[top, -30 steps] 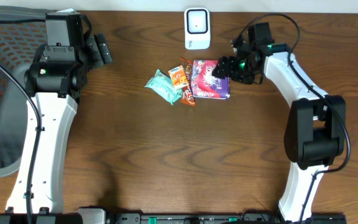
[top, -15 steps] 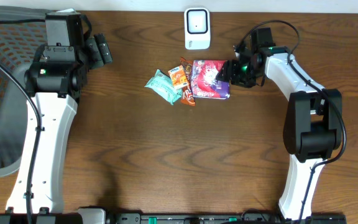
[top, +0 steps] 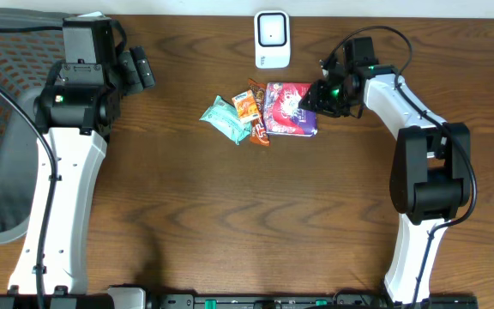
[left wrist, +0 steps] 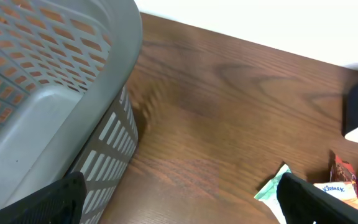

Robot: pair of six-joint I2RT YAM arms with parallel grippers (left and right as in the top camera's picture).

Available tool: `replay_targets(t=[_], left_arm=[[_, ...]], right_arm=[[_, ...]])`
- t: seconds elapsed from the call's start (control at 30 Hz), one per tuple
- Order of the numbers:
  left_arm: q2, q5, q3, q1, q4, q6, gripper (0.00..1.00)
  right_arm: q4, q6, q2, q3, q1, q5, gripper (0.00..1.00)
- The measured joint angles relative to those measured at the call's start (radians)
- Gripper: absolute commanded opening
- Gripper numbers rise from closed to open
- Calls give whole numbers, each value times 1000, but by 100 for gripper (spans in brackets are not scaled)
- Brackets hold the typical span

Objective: Scan the item barcode
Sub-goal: 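Grasp the pink-purple pack with the right gripper and lift it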

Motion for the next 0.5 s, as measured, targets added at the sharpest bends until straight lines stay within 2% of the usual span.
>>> replay_targets(t=[0.07,0.2,0.23,0.5], left_arm=[[0,0,0,0,0,0,98],[0,0,0,0,0,0,98],[0,0,0,0,1,0,98],[0,0,0,0,0,0,98]], right_arm=[[34,11,0,-21,0,-6,34],[100,43,-3,-71,-1,-33,4],[109,48,-6,-78,-2,-38,1],[44,61,-23,-80,-2,-32,1]])
